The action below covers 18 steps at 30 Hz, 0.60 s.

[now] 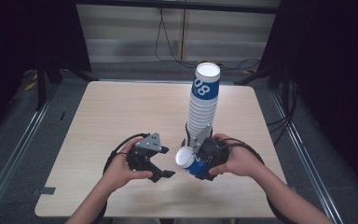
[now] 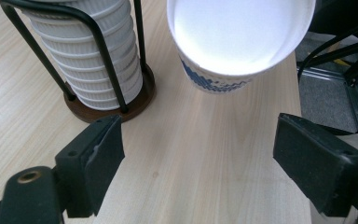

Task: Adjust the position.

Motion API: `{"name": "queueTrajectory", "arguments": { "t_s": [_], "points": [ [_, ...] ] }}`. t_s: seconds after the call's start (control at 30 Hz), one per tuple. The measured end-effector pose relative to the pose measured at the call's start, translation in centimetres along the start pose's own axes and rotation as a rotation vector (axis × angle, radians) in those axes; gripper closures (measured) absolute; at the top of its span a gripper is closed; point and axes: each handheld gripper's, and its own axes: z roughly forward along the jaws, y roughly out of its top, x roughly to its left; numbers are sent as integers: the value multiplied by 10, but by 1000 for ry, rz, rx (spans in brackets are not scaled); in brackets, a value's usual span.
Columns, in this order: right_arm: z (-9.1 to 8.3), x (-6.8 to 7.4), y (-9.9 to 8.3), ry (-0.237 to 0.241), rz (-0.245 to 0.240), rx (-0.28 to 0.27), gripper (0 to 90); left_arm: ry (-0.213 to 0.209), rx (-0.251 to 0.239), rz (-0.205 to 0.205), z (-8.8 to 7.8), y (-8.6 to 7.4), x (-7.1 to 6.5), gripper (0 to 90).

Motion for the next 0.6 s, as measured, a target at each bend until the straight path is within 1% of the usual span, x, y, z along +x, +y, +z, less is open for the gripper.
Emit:
{"name": "queueTrajectory", "arguments": {
  "t_s": [0.07, 0.2, 0.3, 0.4, 0.47, 0.5, 0.53, 0.57, 0.6],
  "points": [
    [0, 1, 1, 2, 5, 10, 232, -5, 8, 9, 0, 0, 0, 161],
    [2, 0, 3, 6, -11, 9, 232, 0, 18, 14, 0, 1, -1, 162],
    [3, 1, 4, 13, -6, 24, 232, -7, 4, 13, 1, 1, -1, 160],
    [6, 1, 6, 17, -24, 34, 232, -12, 6, 16, 2, 2, -2, 160],
    [7, 2, 8, 22, -35, 41, 232, -17, -4, 17, 3, 3, -3, 161],
    [7, 3, 8, 23, -31, 41, 232, -20, -11, 8, 4, 4, -3, 160],
    [8, 3, 9, 25, -39, 34, 232, -24, -10, 11, 3, 4, -4, 160],
    [8, 4, 10, 30, -34, 30, 233, -27, -15, 12, 3, 5, -4, 160],
    [10, 4, 10, 34, -36, 32, 232, -30, -24, 1, 4, 5, -5, 160]
  ]
}}
